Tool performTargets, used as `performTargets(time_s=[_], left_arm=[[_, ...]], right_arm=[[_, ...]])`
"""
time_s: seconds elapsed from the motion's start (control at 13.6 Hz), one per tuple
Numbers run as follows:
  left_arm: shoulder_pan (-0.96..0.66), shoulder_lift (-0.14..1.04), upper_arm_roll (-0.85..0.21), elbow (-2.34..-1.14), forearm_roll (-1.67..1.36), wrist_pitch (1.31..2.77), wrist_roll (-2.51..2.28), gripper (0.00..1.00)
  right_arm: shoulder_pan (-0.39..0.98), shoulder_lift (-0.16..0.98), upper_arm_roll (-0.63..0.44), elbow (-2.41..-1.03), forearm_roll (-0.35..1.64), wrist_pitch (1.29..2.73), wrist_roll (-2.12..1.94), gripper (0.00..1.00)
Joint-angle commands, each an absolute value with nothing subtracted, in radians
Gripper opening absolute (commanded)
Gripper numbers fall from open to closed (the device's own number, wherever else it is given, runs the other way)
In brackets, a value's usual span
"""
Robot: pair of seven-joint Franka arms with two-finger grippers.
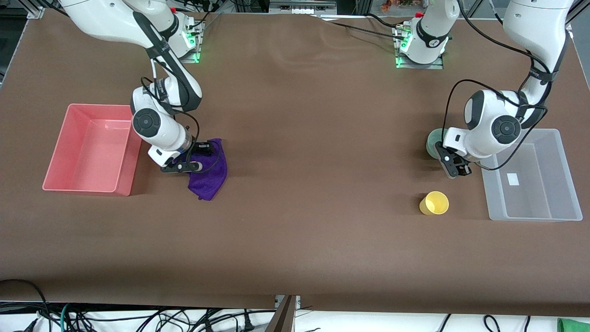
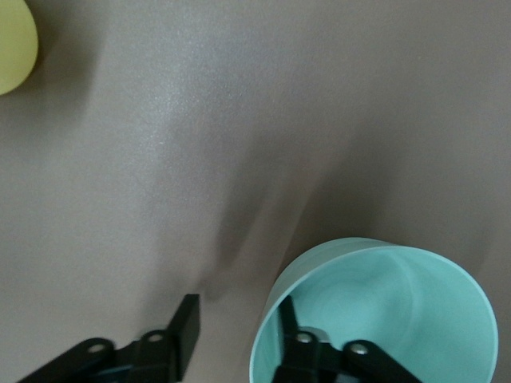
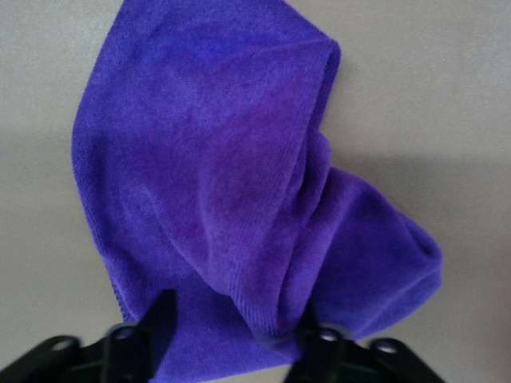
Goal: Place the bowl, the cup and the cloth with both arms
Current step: 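Lower the right gripper onto the purple cloth while the left gripper grasps the bowl, then carry the cloth into the pink bin while the left gripper places the bowl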
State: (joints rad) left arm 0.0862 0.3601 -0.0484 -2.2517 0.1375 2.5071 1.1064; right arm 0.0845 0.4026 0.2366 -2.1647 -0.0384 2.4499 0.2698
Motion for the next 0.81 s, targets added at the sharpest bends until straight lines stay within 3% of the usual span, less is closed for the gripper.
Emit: performTargets(time_s=[0.0, 0.15, 0.51, 0.74], left_arm=[[0.094, 0.341, -0.058, -2.232, 0.161, 2.5, 1.178, 0.0], [0.094, 0.289, -0.06, -2.195, 0.161, 2.435, 1.254, 0.0], [0.112, 0.247, -0.054, -1.837, 0.144, 1.854, 1.359, 0.0], [0.213, 0.268, -0.049, -1.743, 0.16, 1.804, 1.535, 0.0]], right_arm=[[0.091, 0.38, 0.235, -2.157, -0.049, 2.451, 0.264, 0.0], [0.089, 0.371, 0.229, -2.117, -0.049, 2.409, 0.256, 0.0], [0.081, 0.328, 0.201, -1.884, -0.052, 2.058, 0.195, 0.0], [0.08, 0.305, 0.138, -1.688, -0.049, 1.761, 0.079, 0.0]])
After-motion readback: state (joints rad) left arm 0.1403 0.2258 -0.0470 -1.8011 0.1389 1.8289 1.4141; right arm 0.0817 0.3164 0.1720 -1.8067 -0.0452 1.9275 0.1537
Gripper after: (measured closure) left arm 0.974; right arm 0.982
